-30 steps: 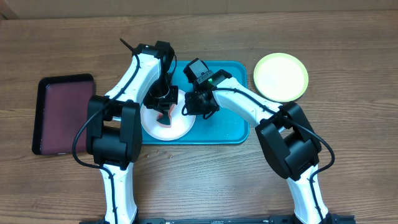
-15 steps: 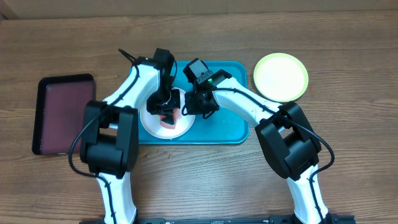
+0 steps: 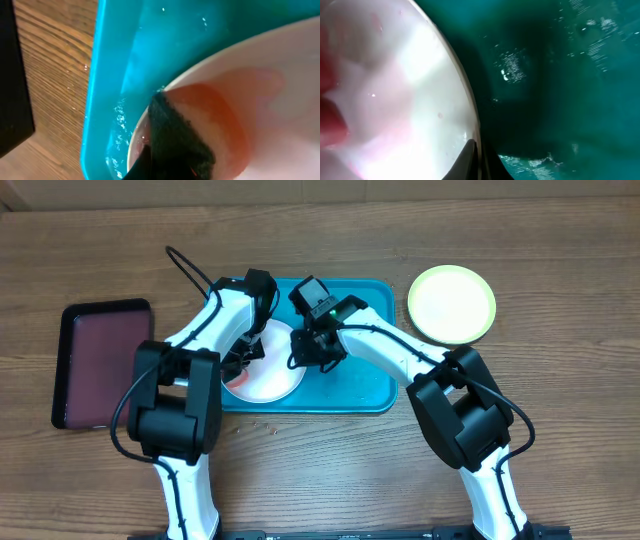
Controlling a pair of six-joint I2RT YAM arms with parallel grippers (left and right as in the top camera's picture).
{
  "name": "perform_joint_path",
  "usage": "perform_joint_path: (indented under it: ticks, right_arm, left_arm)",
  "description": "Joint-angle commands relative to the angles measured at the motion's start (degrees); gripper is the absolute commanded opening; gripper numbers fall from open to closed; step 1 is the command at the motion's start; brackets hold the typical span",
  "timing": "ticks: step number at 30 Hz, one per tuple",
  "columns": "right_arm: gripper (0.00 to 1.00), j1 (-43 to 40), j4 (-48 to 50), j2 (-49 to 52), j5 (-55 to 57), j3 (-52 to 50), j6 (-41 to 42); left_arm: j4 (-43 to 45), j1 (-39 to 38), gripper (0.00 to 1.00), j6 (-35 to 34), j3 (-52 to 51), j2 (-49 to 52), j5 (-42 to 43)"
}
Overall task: Clean dirty plates on tray and stack at the side
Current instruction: 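Scrub the white plate with the sponge while the right gripper holds it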
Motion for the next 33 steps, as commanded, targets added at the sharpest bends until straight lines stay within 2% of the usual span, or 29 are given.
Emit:
perform_joint_path:
  ticks: [1, 5, 8, 12, 18, 22, 24, 26, 30, 33]
  right_arm:
    - [0.04, -1.07, -1.51, 1.27, 4.04, -1.33, -0.85]
    - [0.04, -1.07, -1.36, 1.27, 4.04, -1.33, -0.85]
    - [0.04, -1.07, -1.33, 1.27, 4.04, -1.33, -0.85]
    - [0.04, -1.07, -1.29, 1.27, 4.04, -1.33, -0.85]
    - [0.04, -1.07, -1.05, 1.27, 4.04, -1.33, -0.87]
    - [0.04, -1.07, -1.05, 1.27, 4.04, -1.33, -0.87]
    - [0.04, -1.07, -1.05, 1.27, 4.04, -1.33, -0.87]
    - [0.04, -1.07, -1.09, 1.27, 4.04, -1.33, -0.87]
    - [0.04, -1.07, -1.16, 1.27, 4.04, -1.33, -0.87]
    - [0.04, -1.07, -1.11, 1.27, 4.04, -1.33, -0.87]
  left_arm:
    - [0.04, 3.21, 0.04, 3.37, 3.37, 2.71, 1.75]
    - [5.01, 2.99, 0.04, 14.75, 3.28, 2.75, 24.85]
    - [7.89, 2.56, 0.04, 17.86, 2.99, 2.75, 36.87]
    - [9.75, 1.73, 0.04, 18.45, 2.99, 2.75, 41.53]
    - [10.12, 0.63, 0.04, 22.12, 2.95, 2.75, 44.13]
    - [10.23, 0.07, 0.04, 25.83, 2.95, 2.75, 49.22]
    - [9.81, 0.07, 0.04, 25.92, 2.95, 2.75, 48.11]
    - [9.09, 0.61, 0.04, 24.00, 2.95, 2.75, 43.23]
    - [4.90, 2.67, 0.04, 17.31, 2.97, 2.75, 26.08]
    - [0.15, 4.11, 0.04, 16.22, 3.63, 2.73, 13.14]
